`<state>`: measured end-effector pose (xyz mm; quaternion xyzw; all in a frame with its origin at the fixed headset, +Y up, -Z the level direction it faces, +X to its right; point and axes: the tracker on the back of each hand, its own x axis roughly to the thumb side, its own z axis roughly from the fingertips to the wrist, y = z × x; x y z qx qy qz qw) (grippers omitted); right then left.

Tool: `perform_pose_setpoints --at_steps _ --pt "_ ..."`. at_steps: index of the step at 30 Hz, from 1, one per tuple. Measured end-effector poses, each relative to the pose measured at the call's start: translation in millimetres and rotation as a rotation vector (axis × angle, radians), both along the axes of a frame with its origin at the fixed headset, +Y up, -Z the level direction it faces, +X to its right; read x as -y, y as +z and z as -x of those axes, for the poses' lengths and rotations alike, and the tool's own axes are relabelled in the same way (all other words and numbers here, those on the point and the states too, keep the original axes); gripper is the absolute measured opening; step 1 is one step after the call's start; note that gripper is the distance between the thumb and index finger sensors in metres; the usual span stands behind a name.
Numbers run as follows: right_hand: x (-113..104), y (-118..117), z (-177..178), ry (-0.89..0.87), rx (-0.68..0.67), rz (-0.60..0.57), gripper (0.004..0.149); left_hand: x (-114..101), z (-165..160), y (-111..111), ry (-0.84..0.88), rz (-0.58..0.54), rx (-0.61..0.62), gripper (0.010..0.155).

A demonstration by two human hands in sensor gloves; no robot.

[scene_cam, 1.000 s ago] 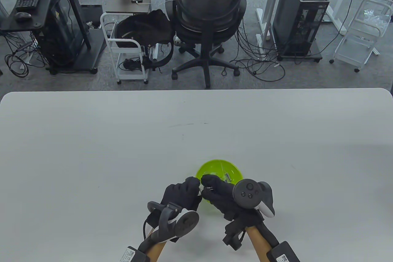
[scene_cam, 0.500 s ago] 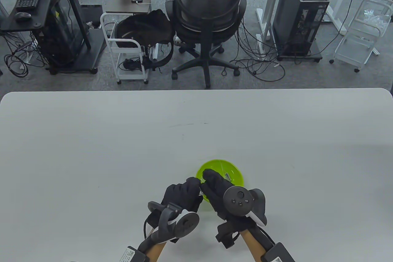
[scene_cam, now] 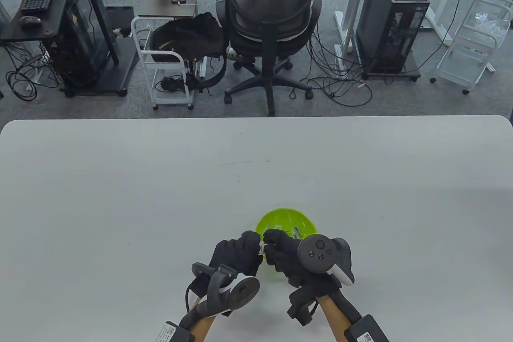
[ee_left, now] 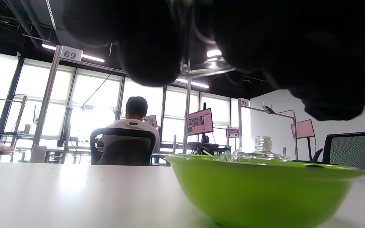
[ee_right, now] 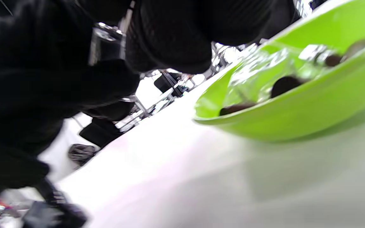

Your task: Assemble perfume bottles from components

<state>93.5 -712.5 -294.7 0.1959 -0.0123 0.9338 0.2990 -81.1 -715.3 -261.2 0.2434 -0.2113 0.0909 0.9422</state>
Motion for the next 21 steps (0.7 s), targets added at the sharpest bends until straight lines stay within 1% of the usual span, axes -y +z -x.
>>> perform_pose_setpoints --at_steps 2,4,6,8,9,11,13,14,16,18,19,21 --pt "0 1 -1 0.032 0.05 -0.069 0.057 -3 -1 2 0.0 -0.009 0.006 0.055" --pt "-1 3 0 -0.003 0.059 -0.055 0.053 -4 -3 3 -0.013 -0.021 0.002 0.055" --pt "-4 5 2 -0.034 0.065 -0.052 0.053 -2 -5 2 -0.025 -0.024 0.004 0.055" --pt "-5 6 4 -0.013 0.085 -0.069 0.05 -2 -6 3 -0.025 -0.023 0.009 0.056" --pt "-5 4 3 0.008 0.091 -0.097 0.049 -2 -7 4 -0.031 -0.023 0.018 0.056" --pt "-3 2 0 -0.006 0.1 -0.082 0.047 -2 -9 5 -0.051 -0.036 0.02 0.056" --pt "-1 1 -3 -0.081 0.073 -0.025 0.047 -2 -10 6 -0.048 -0.036 0.021 0.056" --pt "-1 1 -5 -0.096 0.058 -0.014 0.048 -3 -8 5 -0.038 -0.033 0.022 0.056" --pt "-2 0 -5 -0.125 -0.042 0.035 0.052 -4 -5 3 -0.02 -0.029 0.004 0.055" --pt "-4 -1 -4 -0.085 -0.142 0.081 0.056 -3 0 2 -0.006 -0.016 -0.007 0.055" --pt "-5 -2 -3 -0.048 -0.157 0.086 0.055 -3 2 1 0.0 -0.007 -0.007 0.056" --pt "-5 -1 0 -0.011 -0.113 0.035 0.054 -2 2 1 -0.004 -0.004 -0.003 0.055"
